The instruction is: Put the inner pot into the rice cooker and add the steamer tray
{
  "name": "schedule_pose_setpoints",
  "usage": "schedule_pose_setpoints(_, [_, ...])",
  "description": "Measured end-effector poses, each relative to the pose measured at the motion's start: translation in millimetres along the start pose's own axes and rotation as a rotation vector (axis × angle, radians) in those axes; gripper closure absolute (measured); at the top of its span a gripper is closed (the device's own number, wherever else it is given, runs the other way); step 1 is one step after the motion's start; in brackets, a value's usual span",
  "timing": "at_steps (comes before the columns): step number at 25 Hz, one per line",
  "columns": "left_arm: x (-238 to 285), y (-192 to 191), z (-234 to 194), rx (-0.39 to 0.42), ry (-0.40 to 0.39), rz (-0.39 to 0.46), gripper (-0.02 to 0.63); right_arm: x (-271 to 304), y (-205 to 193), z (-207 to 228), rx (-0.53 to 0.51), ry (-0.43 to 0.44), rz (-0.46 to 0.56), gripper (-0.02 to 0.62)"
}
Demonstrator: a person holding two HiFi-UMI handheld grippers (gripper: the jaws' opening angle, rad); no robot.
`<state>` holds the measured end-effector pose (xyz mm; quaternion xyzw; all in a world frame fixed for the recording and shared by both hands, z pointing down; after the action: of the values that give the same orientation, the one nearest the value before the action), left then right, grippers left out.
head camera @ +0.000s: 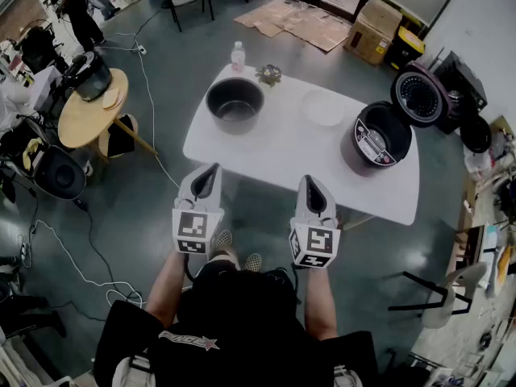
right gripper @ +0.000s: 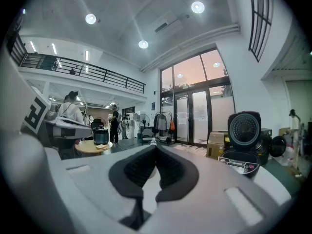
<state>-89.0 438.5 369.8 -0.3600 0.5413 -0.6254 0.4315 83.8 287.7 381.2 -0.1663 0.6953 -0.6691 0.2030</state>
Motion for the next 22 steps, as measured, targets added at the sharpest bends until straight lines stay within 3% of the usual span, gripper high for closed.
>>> schedule_pose_setpoints(11, [37, -12, -24, -0.025, 0.018, -0.009, 0.597, 52, -8, -7, -0.006, 0.053, -0.023, 0.591])
schedule_pose_setpoints(22, [138, -31, -101, -0.03, -0.016, -0.018, 0.597, 173, -26, -24, -0.005, 0.047, -0.046, 0.591])
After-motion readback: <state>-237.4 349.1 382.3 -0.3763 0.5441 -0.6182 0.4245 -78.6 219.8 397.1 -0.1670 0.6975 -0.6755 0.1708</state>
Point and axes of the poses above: the fingertips, and each gripper's own axes: x forward along the fingers, z to its right, y out of its top, the point moved 3 cm from there along -x, backward along the fingers, and after that the axes turned 11 degrees about z, right-handed, at the moved point
